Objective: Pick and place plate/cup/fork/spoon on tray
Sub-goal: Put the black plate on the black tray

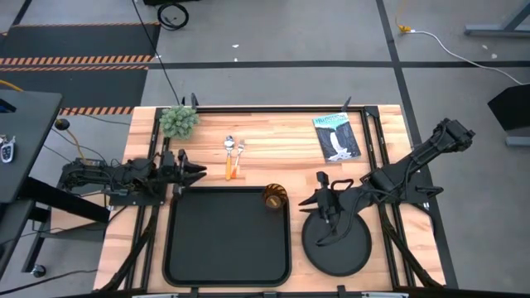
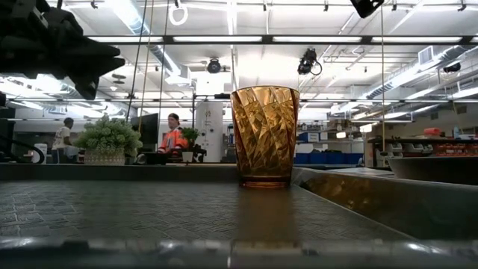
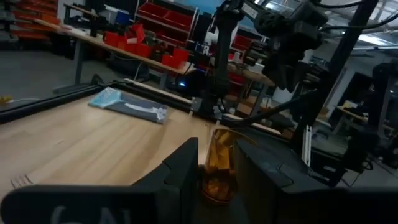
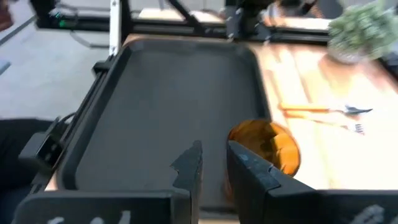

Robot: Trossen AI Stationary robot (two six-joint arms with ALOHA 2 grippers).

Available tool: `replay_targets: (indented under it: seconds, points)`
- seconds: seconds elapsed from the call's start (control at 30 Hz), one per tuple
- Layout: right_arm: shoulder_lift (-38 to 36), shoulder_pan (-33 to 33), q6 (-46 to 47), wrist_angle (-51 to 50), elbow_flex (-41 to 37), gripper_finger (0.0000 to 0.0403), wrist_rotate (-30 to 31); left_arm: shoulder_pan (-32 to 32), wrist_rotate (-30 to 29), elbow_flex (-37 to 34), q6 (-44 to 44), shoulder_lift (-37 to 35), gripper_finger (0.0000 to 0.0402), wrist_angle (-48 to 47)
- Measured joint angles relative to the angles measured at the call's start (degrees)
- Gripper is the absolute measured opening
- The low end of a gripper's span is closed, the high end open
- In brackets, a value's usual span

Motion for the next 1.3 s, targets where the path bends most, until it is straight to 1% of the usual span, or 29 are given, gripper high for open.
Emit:
replay_targets:
  seconds: [0.13, 0.33, 0.43, 0.5, 0.57, 0.73, 0.8, 0.9, 1.03, 1.13, 1.2, 1.3]
  points:
    - [1.52, 0.06, 0.03, 3.92, 0.0, 0.008, 3.05, -0.02, -0.09, 0.0, -1.02, 0.01, 0.011, -0.98]
    - [6.27, -0.04, -0.23, 10.2, 0.0, 0.008, 3.05, -0.02, -0.79, 0.0, -2.38, 2.63, 0.011, -1.13]
    - [7.91, -0.02, 3.62, 10.15, 0.0, 0.008, 2.0, -0.07, -1.08, 0.0, -2.49, 4.69, 0.011, -1.04]
    - [8.66, -0.04, 8.57, 7.42, 0.0, 0.008, -0.12, -0.27, -0.86, 0.0, -3.4, 6.05, 0.011, -0.99]
    - [9.36, -0.04, 14.96, 3.52, 0.15, 0.008, -0.76, -0.53, -0.19, 0.0, -3.43, 7.38, 0.011, -1.12]
    - [10.56, -0.38, 30.14, -10.61, 1.24, 0.008, -2.76, -0.55, -0.11, 0.0, -3.58, 10.37, 0.011, -0.88]
    - [11.32, -0.88, 34.66, -15.1, 1.4, 0.008, -4.94, -0.55, -0.1, 0.0, -4.71, 11.24, 0.011, -0.26]
    - [12.67, -2.7, 37.25, -20.39, 1.42, 0.008, -9.67, -0.55, -0.13, 0.0, -5.28, 11.97, 0.011, 0.64]
    - [15.5, -7.82, 36.98, -24.43, 1.49, 0.008, -19.88, -0.55, -0.16, 0.0, -4.59, 12.26, 0.011, 1.69]
    - [17.43, -10.94, 32.96, -27.69, 1.49, 0.0086, -25.91, -0.55, -0.2, 0.0, -4.5, 12.31, 0.011, 1.89]
    - [17.75, -12.01, 30.9, -29.69, 1.49, 0.0095, -27.65, -0.55, -0.11, 0.0, -4.48, 12.31, 0.011, 1.86]
    - [17.38, -13.1, 28.75, -31.75, 1.49, 0.0111, -28.1, -0.55, -0.11, 0.0, -4.44, 12.31, 0.011, 1.86]
